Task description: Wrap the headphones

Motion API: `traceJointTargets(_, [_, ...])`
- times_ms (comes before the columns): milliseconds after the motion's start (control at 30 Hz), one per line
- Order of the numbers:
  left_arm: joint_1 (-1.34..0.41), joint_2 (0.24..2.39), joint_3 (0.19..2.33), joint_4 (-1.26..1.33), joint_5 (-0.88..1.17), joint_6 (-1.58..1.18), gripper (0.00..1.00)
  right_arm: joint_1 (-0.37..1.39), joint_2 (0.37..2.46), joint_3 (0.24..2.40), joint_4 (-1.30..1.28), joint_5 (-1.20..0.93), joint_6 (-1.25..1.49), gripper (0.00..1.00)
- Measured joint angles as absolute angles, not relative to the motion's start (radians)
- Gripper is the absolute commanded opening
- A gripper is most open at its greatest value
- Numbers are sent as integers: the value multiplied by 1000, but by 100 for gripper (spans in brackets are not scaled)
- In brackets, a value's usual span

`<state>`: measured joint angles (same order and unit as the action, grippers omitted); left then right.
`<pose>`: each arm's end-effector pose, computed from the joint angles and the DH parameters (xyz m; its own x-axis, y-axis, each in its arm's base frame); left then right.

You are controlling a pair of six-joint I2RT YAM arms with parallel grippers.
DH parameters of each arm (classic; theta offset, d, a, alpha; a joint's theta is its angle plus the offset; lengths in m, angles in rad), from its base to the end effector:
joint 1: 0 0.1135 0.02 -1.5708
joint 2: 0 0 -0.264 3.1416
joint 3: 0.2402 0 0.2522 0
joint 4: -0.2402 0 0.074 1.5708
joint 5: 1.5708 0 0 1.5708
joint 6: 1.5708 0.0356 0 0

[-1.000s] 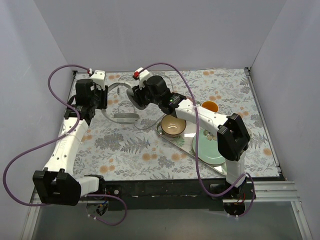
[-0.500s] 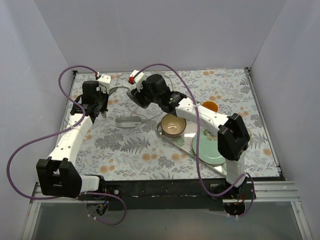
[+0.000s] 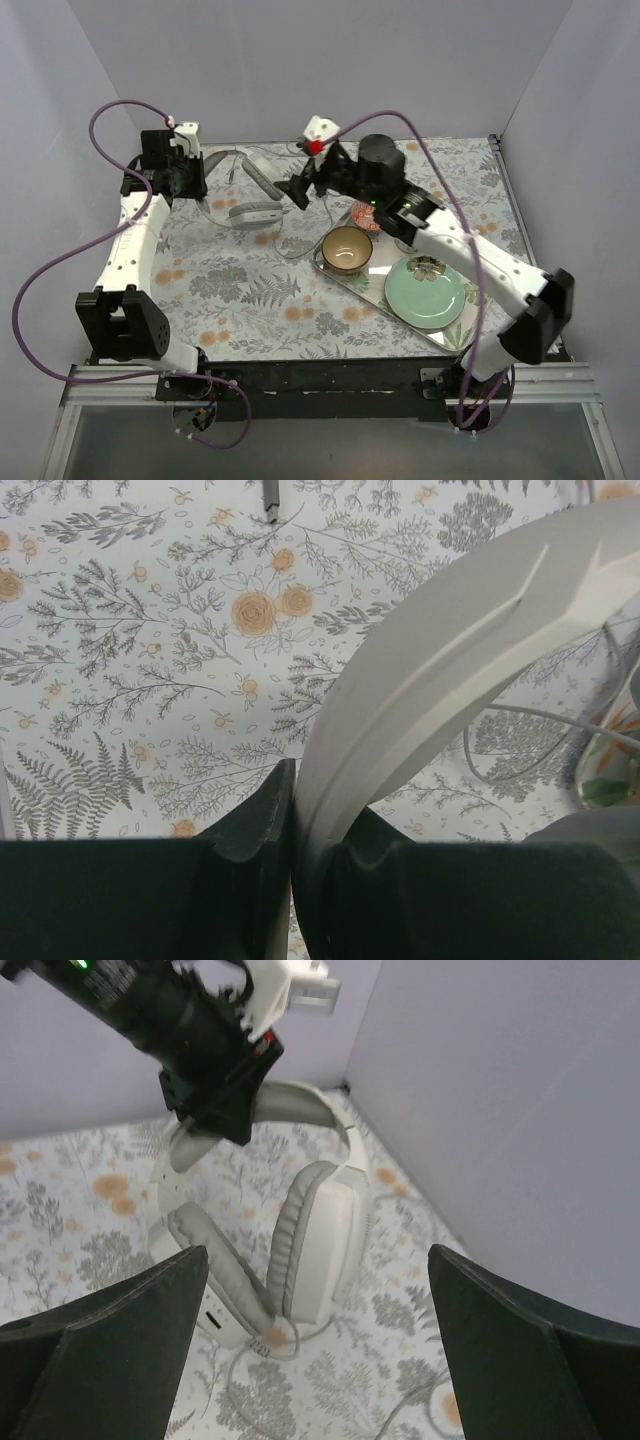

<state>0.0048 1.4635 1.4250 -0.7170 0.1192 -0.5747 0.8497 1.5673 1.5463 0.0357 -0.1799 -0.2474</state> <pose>0.3184 -0.0027 0.3515 -0.6200 -0.5427 -0.5667 -0.3040 0.8320 -0.4641 0.2423 0.2853 0.4339 0.2193 -0.1155 -0.9688 -0.8286 0.5022 -0.2474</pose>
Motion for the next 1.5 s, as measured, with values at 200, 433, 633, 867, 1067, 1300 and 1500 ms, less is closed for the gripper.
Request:
traceJointTargets(200, [168,1524,1642,-788,269,-678,0,816,1270,1272,354,-211,-239,99])
traceJointTargets(433, [200,1515,1878,-816,364,-809,0,813,1494,1163,552,-234,-220,99])
traceJointTargets(633, [194,1497,2064,-836,434,-886,0,799,1761,1198,527,-216,-183,98])
traceJointTargets(867, [194,1449,2122,-839,498,-950,0,759,1865,1243,578,-198,-77,82])
traceJointTargets(1067, [194,1449,2120,-837,535,-1013,0,755,1905,1245,574,-221,-2,78])
traceJointTargets(1300, [194,1456,2104,-819,530,-1031,0,767,1820,1140,535,-374,-13,75])
traceJointTargets(1500, [194,1483,2101,-803,508,-1029,0,820,1631,1036,517,-520,-60,76])
